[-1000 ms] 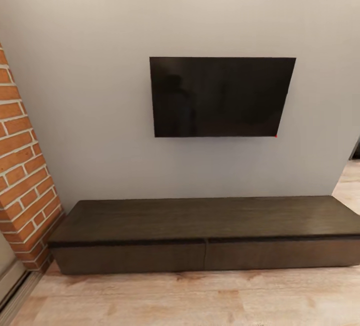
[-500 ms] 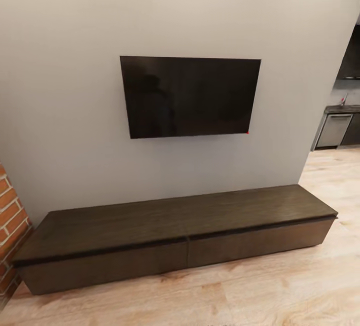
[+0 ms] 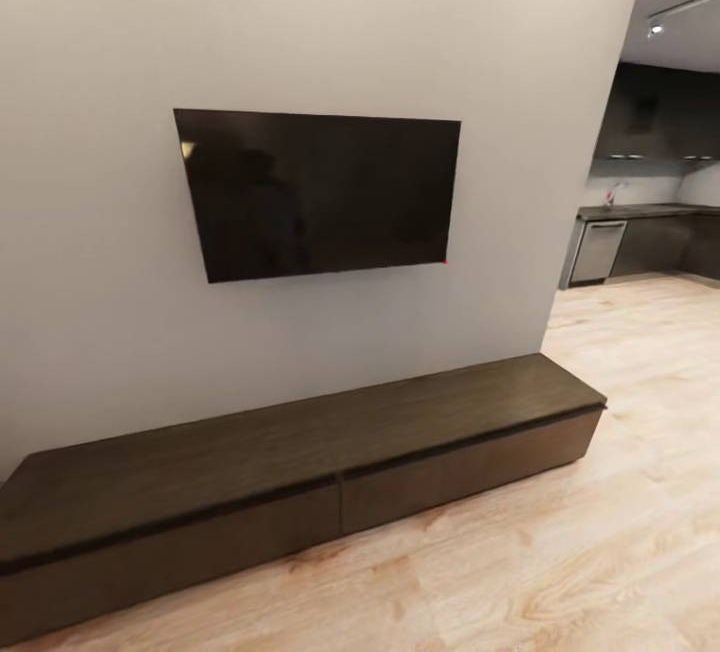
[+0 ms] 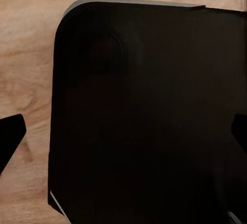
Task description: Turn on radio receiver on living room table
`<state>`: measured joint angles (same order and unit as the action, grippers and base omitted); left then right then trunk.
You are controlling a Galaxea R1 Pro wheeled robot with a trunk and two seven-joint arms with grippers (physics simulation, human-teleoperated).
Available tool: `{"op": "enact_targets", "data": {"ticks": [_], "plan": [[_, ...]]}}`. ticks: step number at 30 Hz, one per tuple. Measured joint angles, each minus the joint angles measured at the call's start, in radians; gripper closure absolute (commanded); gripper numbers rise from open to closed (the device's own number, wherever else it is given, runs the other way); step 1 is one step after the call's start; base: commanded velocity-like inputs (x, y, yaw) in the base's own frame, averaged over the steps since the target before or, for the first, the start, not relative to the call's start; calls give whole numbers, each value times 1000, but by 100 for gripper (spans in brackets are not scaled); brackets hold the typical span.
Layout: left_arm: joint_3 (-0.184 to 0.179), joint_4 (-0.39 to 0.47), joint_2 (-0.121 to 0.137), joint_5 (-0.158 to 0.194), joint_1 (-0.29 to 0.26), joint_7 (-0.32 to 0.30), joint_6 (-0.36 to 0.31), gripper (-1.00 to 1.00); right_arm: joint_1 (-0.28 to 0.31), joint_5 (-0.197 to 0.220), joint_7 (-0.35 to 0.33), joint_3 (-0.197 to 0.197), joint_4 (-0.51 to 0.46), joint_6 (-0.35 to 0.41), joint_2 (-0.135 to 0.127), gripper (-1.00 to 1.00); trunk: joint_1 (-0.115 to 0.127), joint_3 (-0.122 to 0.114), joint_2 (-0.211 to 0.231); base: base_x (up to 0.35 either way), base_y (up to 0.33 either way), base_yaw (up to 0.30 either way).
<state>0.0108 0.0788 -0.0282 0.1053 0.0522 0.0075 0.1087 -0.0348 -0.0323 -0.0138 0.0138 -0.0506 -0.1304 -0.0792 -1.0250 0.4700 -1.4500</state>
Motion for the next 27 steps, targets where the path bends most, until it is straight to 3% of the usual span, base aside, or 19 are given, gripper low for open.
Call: {"op": "enact_targets", "data": {"ticks": [27], "plan": [[0, 0, 0, 1, 0, -1, 0, -100, 0, 0, 0, -1, 0, 2, 0, -100, 0, 0, 0, 0, 0, -287]]}}
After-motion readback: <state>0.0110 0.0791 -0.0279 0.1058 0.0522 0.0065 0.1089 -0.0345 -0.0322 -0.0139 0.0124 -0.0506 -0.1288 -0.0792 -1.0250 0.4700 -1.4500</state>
